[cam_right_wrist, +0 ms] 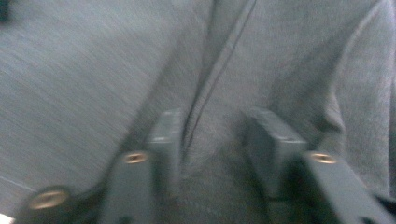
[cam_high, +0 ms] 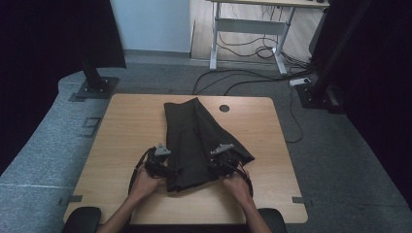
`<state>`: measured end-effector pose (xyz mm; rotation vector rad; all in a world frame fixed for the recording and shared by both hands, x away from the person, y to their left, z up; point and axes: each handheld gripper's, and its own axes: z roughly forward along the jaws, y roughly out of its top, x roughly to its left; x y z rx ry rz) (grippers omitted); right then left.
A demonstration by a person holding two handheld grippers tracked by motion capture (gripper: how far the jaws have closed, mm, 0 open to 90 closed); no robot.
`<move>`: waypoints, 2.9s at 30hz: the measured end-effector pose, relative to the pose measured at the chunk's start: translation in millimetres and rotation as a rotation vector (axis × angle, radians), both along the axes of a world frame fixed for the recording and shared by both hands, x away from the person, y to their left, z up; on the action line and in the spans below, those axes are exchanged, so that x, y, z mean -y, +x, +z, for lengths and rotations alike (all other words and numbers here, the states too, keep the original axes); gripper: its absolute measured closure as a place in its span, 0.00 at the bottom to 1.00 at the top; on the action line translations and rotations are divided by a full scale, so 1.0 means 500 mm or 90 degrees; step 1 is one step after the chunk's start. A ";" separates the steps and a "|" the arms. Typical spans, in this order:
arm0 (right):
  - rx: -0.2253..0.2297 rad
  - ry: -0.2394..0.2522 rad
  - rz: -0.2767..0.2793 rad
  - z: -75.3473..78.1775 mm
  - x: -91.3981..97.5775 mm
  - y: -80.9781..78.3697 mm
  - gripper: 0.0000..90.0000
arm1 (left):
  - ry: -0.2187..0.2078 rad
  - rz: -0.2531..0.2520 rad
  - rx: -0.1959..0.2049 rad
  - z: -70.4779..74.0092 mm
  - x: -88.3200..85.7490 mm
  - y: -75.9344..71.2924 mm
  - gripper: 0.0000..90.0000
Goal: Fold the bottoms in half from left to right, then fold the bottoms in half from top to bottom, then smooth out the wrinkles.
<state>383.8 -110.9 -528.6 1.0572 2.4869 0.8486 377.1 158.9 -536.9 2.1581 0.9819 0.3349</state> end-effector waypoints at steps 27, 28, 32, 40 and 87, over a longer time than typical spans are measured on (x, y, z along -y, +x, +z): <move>0.003 0.037 -0.209 0.034 0.243 0.115 0.67 | -0.009 -0.002 -0.017 -0.020 -0.005 0.009 0.00; -0.007 0.040 -0.210 0.021 0.245 0.118 0.65 | -0.007 -0.002 -0.016 -0.020 -0.006 0.009 0.00; -0.039 0.065 -0.193 -0.012 0.244 0.112 0.65 | -0.003 0.000 -0.019 -0.019 -0.020 0.012 0.00; -0.048 0.055 -0.127 -0.010 0.185 0.041 0.66 | 0.024 0.052 -0.028 -0.010 -0.095 0.038 0.00; -0.009 0.028 -0.115 0.017 0.029 0.240 0.26 | 0.069 0.042 0.006 0.000 -0.032 -0.003 0.00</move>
